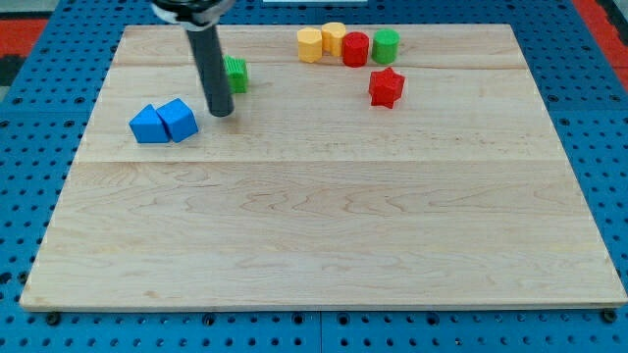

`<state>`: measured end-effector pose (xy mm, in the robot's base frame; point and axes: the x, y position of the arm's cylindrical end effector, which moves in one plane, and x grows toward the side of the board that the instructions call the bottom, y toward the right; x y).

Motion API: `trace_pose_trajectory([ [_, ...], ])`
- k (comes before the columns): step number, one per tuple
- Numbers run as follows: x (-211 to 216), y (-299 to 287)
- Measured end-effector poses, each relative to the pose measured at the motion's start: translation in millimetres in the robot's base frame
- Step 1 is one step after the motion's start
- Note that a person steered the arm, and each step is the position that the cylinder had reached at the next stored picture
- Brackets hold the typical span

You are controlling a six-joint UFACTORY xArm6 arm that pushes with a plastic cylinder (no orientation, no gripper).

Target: Slide the green circle to the top left of the red star

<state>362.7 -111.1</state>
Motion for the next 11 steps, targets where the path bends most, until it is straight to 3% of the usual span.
trace_pose_trajectory([
  [1, 2, 8],
  [3, -58, 99],
  [4, -70, 107],
  [5, -78, 160],
  [6, -117, 258],
  [7, -141, 300],
  [8, -170, 291],
  [9, -171, 276],
  [11, -170, 155],
])
